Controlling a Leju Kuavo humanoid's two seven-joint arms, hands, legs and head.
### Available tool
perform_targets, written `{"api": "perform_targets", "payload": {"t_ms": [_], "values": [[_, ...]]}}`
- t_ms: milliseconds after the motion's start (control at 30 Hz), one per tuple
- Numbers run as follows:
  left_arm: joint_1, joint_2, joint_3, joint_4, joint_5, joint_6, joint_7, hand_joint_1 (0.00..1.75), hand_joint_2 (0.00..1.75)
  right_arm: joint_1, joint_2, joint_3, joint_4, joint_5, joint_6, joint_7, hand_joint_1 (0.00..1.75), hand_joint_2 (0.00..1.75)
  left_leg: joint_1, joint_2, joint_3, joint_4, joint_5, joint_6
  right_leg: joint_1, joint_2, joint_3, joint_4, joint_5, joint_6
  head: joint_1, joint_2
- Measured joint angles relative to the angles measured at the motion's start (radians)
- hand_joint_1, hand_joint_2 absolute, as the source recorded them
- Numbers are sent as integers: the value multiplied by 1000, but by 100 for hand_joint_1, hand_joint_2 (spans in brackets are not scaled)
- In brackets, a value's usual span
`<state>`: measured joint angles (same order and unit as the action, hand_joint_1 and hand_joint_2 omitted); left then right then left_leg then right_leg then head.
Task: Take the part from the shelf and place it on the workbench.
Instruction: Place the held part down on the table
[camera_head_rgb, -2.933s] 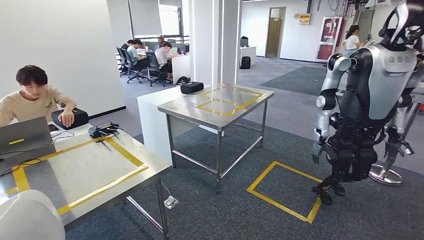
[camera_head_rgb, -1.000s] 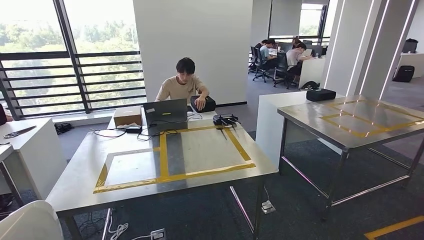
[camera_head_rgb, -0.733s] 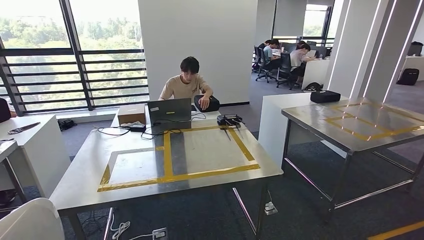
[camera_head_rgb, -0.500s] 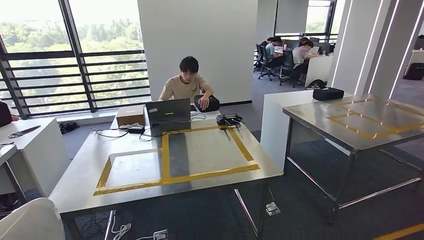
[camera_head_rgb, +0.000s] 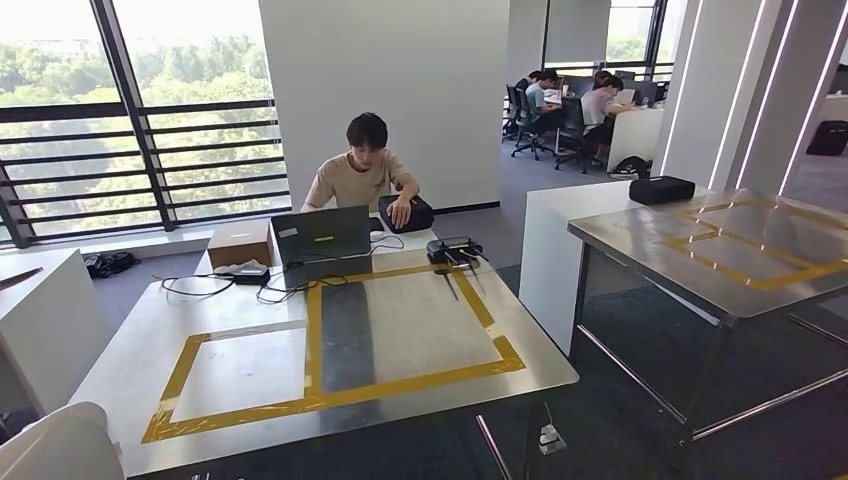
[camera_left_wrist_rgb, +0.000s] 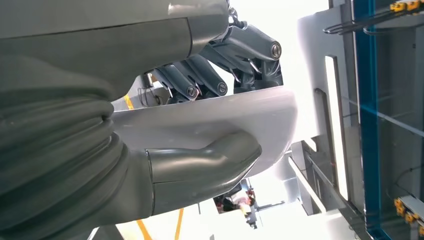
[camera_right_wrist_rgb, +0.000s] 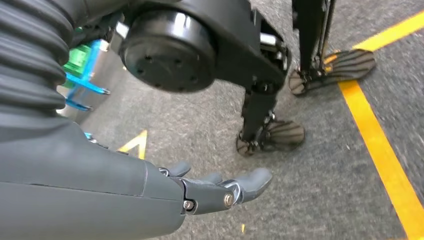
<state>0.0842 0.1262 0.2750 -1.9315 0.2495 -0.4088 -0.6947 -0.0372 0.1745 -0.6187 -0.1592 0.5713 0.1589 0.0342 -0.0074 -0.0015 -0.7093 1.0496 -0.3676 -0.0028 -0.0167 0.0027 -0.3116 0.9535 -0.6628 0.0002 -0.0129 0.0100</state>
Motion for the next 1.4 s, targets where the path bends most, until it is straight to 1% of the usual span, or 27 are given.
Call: {"api": "perform_targets", "payload": {"t_ms": [67,100,133,167,200,267,300,333,367,433,467,500,567,633,667,700,767,800,833,867,933,967,1000,1033,1167,1233,1400], "values": [[-9,4,0,-1,2,1,5,175,175,-7,1,0,0,0,-1,4,0,175,3,-2,41,-29,-32,10,1,-1,-16,59,45,7,2,1],[-14,5,0,0,3,2,7,175,175,-11,2,0,0,0,-1,5,0,175,5,-2,69,-45,-46,16,2,0,-53,126,70,6,3,1],[-17,6,0,1,4,2,9,175,175,-14,2,0,0,0,-2,6,0,175,5,-3,100,-61,-59,20,4,0,-102,201,78,4,4,1],[-20,6,-1,4,4,2,11,175,175,-14,2,0,0,0,-2,6,0,175,4,-3,129,-75,-74,22,7,1,-154,266,64,0,5,1],[-22,6,-1,6,4,2,12,175,175,-12,2,0,0,0,-2,8,0,175,4,-4,159,-86,-90,24,10,1,-204,307,27,-1,6,1],[-24,6,-2,9,4,3,14,175,175,-4,2,-1,0,0,-2,9,0,175,2,-8,223,-105,-125,23,12,1,-283,318,-64,2,7,1],[-25,6,-3,9,4,4,15,175,175,1,2,-1,0,1,-2,9,0,175,2,-11,257,-114,-144,22,11,1,-315,293,-83,5,8,1],[-27,6,-6,10,3,7,15,175,175,5,2,-1,0,0,-2,8,0,175,2,-13,292,-120,-166,19,8,1,-344,252,-61,7,8,1],[-29,6,-9,12,2,9,16,175,175,10,2,-1,0,0,-2,7,0,175,1,-14,319,-125,-189,16,5,0,-369,197,22,9,9,1],[-30,5,-17,17,-3,17,17,175,175,21,3,-2,3,0,-2,6,0,175,-1,-20,366,-118,-240,6,2,-7,-405,105,229,8,8,0],[-30,5,-19,18,-11,24,18,175,175,24,4,-2,5,0,-2,6,0,175,-1,-23,382,-114,-261,-1,4,-10,-411,88,295,1,7,0],[-31,5,-21,17,-22,35,19,175,175,21,5,-2,6,0,-3,6,0,175,0,-26,393,-102,-271,-9,7,-12,-410,90,307,-9,6,0],[-34,6,-22,12,-47,60,15,175,175,7,5,-3,5,0,-3,4,0,175,5,-23,358,-21,-240,-22,9,-8,-392,99,280,-30,5,0],[-34,6,-24,10,-69,80,8,175,175,-3,5,-3,5,0,-4,1,0,175,8,-16,256,137,-199,-33,6,-5,-360,85,257,-42,3,1],[-32,5,-25,11,-79,90,5,175,175,-4,5,-4,5,0,-5,1,0,175,10,-12,202,203,-208,-38,6,-4,-340,77,245,-45,2,1],[-30,5,-26,11,-88,99,3,175,175,-4,4,-4,5,0,-6,1,0,175,11,-10,156,243,-245,-42,6,-3,-318,70,233,-46,2,1],[-24,5,-26,12,-97,110,-1,175,175,-2,5,-5,5,1,-6,2,0,175,14,-8,93,255,-333,-46,4,0,-275,63,205,-44,1,1],[-21,5,-26,12,-98,113,-2,175,175,-1,5,-5,5,2,-6,2,0,175,15,-6,76,233,-350,-47,3,2,-253,61,190,-42,1,1],[-18,5,-26,11,-98,116,-2,175,175,1,6,-5,5,2,-6,2,0,175,15,-5,67,193,-331,-46,1,3,-233,61,175,-40,1,1],[-14,5,-26,11,-96,118,-3,175,175,2,6,-5,5,3,-5,1,0,175,16,-2,64,138,-273,-44,0,4,-219,61,160,-37,0,1],[-7,5,-26,9,-91,121,-4,175,175,2,8,-5,5,4,-5,-1,0,175,15,4,55,25,-127,-36,1,7,-198,67,135,-26,-1,0],[-2,5,-26,7,-88,122,-4,175,175,3,8,-5,5,6,-5,-1,0,175,13,7,52,-5,-74,-31,3,8,-196,70,122,-19,-1,0],[4,5,-26,3,-85,123,-5,175,175,3,8,-5,5,9,-4,-2,0,175,12,8,49,-17,-52,-25,5,9,-192,72,112,-11,-1,0],[9,5,-26,-3,-84,123,-5,175,175,3,8,-5,5,11,-4,-3,0,175,13,7,51,-14,-46,-20,7,9,-190,72,103,-6,-1,1],[23,-1,-26,-26,-81,117,-7,175,175,1,6,-5,5,14,-2,-10,0,175,15,-2,60,-19,-45,-15,9,6,-174,59,106,-24,3,1],[31,-5,-26,-33,-81,114,-7,175,175,1,6,-5,5,15,-1,-11,0,175,14,-5,64,-20,-53,-7,9,4,-161,45,101,-25,5,1],[42,-11,-26,-40,-79,103,-7,175,175,-2,6,-5,5,16,-1,-11,0,175,12,-9,75,-20,-65,4,8,1,-137,20,90,-15,8,1]]}}
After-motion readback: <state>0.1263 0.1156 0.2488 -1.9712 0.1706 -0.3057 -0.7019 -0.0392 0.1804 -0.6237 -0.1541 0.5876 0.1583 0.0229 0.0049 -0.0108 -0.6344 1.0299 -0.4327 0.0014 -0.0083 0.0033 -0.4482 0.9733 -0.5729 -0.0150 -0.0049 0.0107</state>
